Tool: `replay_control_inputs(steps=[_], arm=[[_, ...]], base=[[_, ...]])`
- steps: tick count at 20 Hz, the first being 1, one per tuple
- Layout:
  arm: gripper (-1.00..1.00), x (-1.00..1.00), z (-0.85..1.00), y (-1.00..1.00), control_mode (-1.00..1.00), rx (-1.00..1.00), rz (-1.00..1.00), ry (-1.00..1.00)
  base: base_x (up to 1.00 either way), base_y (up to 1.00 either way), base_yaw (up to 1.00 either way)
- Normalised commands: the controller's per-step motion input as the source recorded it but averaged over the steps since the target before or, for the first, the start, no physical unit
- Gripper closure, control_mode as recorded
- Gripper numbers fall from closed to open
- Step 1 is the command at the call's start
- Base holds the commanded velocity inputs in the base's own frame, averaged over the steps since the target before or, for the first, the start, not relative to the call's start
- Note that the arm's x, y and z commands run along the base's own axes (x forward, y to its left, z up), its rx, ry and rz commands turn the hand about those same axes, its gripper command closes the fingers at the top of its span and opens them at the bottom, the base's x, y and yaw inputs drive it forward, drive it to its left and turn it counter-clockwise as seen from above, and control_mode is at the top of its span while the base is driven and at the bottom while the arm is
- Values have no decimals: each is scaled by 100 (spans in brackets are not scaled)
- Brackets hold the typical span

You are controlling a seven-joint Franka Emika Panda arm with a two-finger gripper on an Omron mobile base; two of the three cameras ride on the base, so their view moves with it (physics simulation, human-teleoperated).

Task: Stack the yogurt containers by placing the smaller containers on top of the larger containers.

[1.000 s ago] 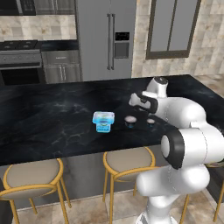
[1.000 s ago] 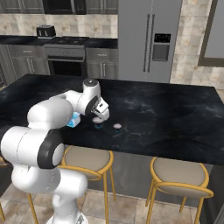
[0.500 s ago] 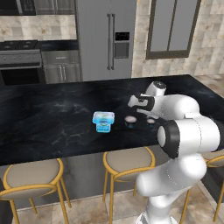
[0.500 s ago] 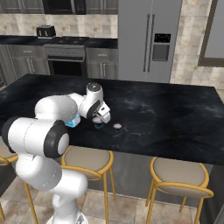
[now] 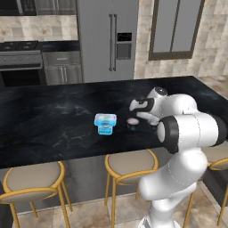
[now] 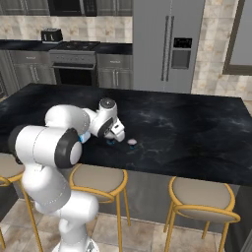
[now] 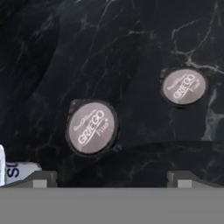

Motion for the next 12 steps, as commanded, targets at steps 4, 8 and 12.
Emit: replay_control_inputs(steps=[4, 8, 12], arm=[[-100, 12, -21, 0, -100, 5, -3, -1], [-100, 12, -20, 0, -100, 4, -2, -1], [-100, 10, -18, -1, -100, 2, -1, 0]], base=[[0, 0, 0], [0, 0, 0], [0, 0, 0]])
